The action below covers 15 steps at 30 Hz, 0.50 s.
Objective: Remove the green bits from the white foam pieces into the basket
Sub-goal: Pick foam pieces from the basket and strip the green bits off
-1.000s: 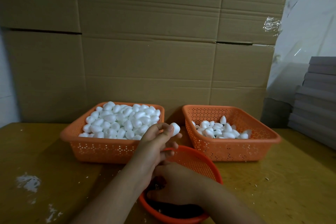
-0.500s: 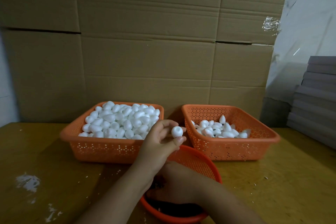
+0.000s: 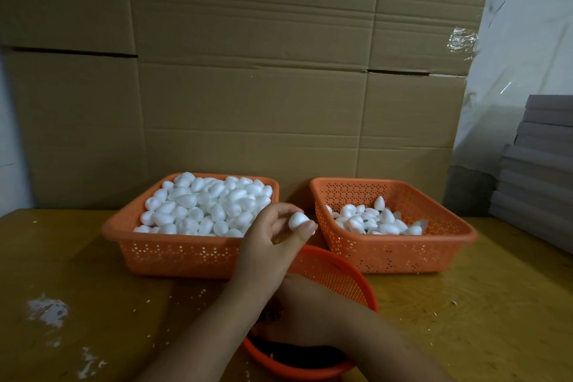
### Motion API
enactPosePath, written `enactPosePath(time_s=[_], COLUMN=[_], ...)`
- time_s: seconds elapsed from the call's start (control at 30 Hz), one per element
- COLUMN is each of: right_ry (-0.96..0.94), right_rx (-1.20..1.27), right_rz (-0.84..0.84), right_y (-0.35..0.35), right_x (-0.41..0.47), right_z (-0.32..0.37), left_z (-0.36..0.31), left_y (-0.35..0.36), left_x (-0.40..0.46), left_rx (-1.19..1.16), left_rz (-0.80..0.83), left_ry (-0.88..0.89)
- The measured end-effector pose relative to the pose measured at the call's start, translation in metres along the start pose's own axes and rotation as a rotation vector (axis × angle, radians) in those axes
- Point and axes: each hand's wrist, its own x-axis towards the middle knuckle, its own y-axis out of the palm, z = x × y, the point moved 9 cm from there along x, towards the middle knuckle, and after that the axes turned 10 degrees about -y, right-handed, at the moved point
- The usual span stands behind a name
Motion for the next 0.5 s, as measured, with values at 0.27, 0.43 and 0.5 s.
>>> enactPosePath(time_s=[0.27,0.43,0.5], right_ry=[-0.004,0.013,0.032], right_rx=[0.014,0.032,0.017], right_rz=[0.013,0.036,0.048], right_y=[0.0,0.001,0.002], right_x=[-0.001,-0.001,-0.001], right_z=[0.001,0.0,-0.002], left_z=[0.004,0.014,0.017], left_y=[0.0,0.001,0.002], left_x=[-0.002,-0.002,-0.002], left_rx=[0.014,-0.114,-0.161], left_rz=[0.014,0.059,0.074], left_ry=[-0.128,-0.297,-0.341])
